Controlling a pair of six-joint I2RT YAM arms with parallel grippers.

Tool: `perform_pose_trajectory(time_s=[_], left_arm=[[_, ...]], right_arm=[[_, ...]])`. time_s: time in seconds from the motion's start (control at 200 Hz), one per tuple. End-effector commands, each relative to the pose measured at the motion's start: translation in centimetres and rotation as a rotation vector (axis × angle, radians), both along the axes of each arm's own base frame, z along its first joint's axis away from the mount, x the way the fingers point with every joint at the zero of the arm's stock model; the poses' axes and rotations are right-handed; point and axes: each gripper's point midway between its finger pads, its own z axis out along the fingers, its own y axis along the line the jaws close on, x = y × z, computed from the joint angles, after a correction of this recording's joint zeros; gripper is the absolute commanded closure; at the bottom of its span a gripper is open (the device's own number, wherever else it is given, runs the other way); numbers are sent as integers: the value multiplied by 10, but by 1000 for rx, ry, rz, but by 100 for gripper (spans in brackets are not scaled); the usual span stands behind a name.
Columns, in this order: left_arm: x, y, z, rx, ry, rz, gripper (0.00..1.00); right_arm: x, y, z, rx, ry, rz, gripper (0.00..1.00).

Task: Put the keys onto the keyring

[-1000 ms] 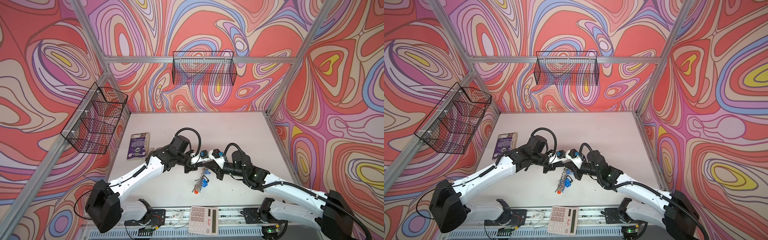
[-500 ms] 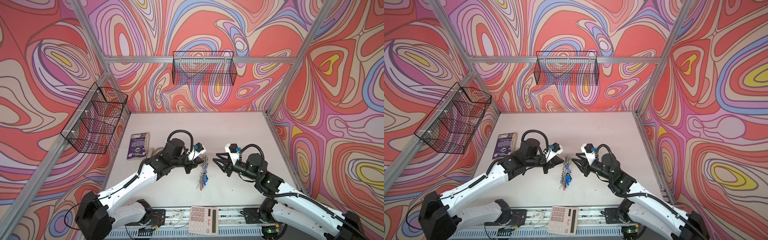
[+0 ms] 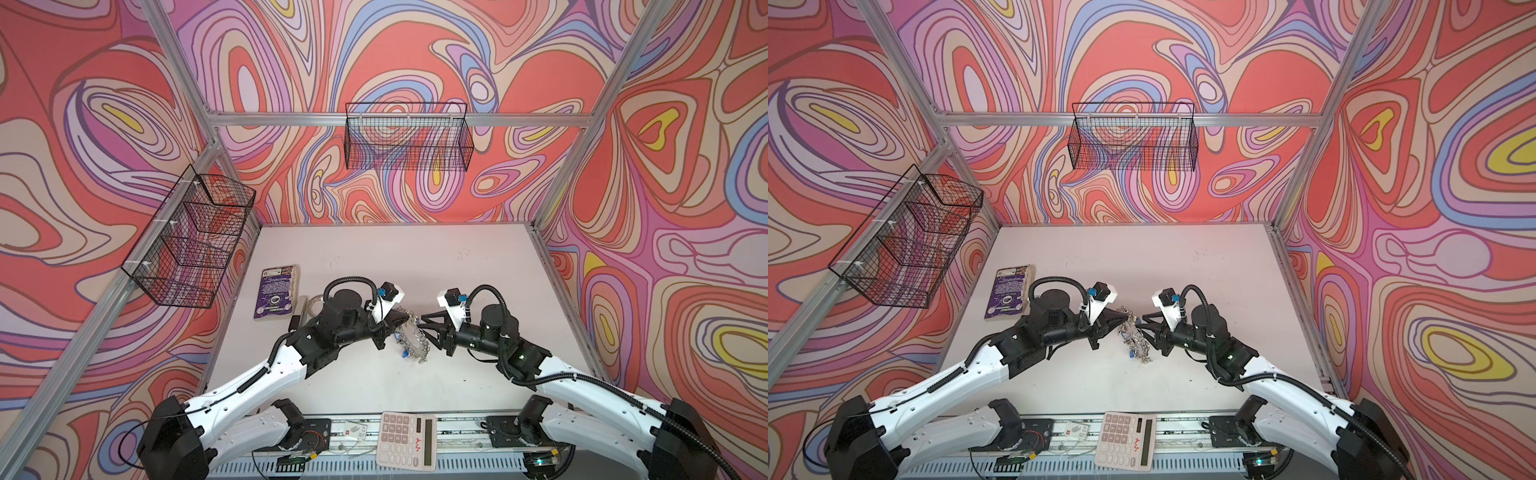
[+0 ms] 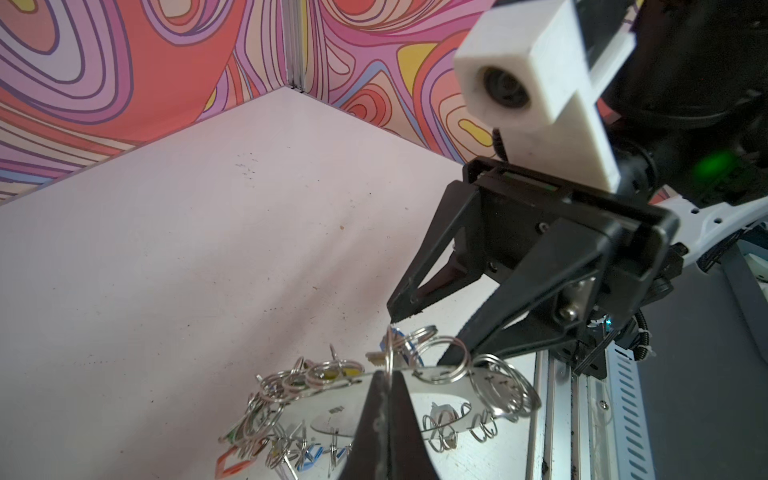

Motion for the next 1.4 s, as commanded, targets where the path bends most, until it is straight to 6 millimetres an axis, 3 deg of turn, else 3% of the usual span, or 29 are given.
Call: perform_pose_trajectory(time_s=[0.0,0.105,0.31,0.576,0.726,1.097,1.397], left_arm=[[7,-3,40,-147,-93,47,100],[7,-4,42,-183,-102,53,100],[7,-4,45,-222,-114,65,100],[6,-3,45,-248,-121,75,100],[5,-3,48,-274,-125,72,100],[5,-2,50,-287,-124,76,100],[10,0,63,-354,-159,158,100]], right_arm=[[5,-5,30,49,-82,-34,58],[5,-4,34,46,-97,-25,55],[7,7,28,23,-75,24,63],[12,7,33,31,-96,8,84],[13,7,28,19,-90,3,90],[14,8,28,17,-100,6,100],[9,12,7,-3,-29,43,100]])
